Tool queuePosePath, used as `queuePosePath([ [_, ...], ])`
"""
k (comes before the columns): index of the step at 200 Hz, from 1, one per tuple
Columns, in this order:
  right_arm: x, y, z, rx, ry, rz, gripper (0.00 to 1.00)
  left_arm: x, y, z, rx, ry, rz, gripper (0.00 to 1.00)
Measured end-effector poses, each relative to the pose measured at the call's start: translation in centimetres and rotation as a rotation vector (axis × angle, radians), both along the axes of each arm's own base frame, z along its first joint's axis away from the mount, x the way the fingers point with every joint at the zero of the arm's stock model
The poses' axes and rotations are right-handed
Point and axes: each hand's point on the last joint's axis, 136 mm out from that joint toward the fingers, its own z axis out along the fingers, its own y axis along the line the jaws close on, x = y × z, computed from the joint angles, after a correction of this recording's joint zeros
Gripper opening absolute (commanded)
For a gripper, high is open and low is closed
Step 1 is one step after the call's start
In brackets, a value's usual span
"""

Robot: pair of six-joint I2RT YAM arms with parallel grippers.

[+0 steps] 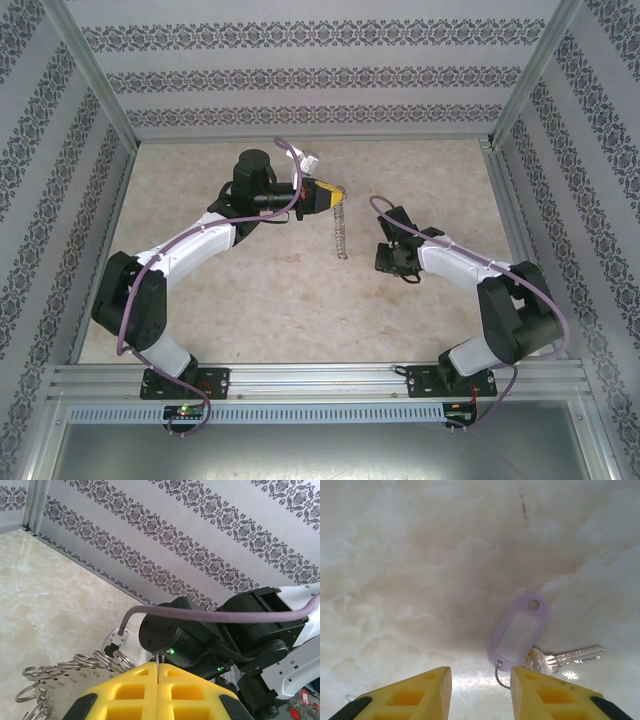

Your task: Put the keys on the keyring

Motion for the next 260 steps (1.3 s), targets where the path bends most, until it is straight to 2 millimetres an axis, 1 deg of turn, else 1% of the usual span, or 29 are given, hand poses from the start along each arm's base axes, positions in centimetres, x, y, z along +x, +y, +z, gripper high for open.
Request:
queuePosePath([
  [66, -1.1, -1.4, -0.6, -0.112, 0.051, 0.053, 0.34, 0.0, 0.0, 0.0, 0.0, 0.0, 0.0, 0.0],
  [122, -0.6, -1.4, -1.3, -0.148, 0.077, 0.081, 0.32, 0.0, 0.0, 0.0, 0.0, 0.001, 0.0, 0.0],
  [150, -0.3, -1.3, -1.6, -0.157, 0.087, 0.093, 0.3, 0.0, 0.0, -0.1, 0.001, 0.002, 0.0, 0.0],
  [205, -0.5, -1.4, -2.6, -0.18, 0.124, 0.11, 0.3, 0.1, -0.1, -0.3, 0.003, 0.006, 0.0, 0.0],
  [235, -0.3, -1.4, -2.6, -0.186, 0.128, 0.112, 0.26, 0.2, -0.1, -0.6, 0.006, 0.012, 0.0, 0.0],
  [250, -0.2, -1.4, -2.6, -0.188, 0.127, 0.111, 0.27, 0.3, -0.1, -0.5, 0.005, 0.011, 0.0, 0.0],
  [260, -0.1, -1.4, -2.6, -0.189, 0.128, 0.111, 0.31, 0.3, -0.1, -0.5, 0.005, 0.011, 0.0, 0.0],
])
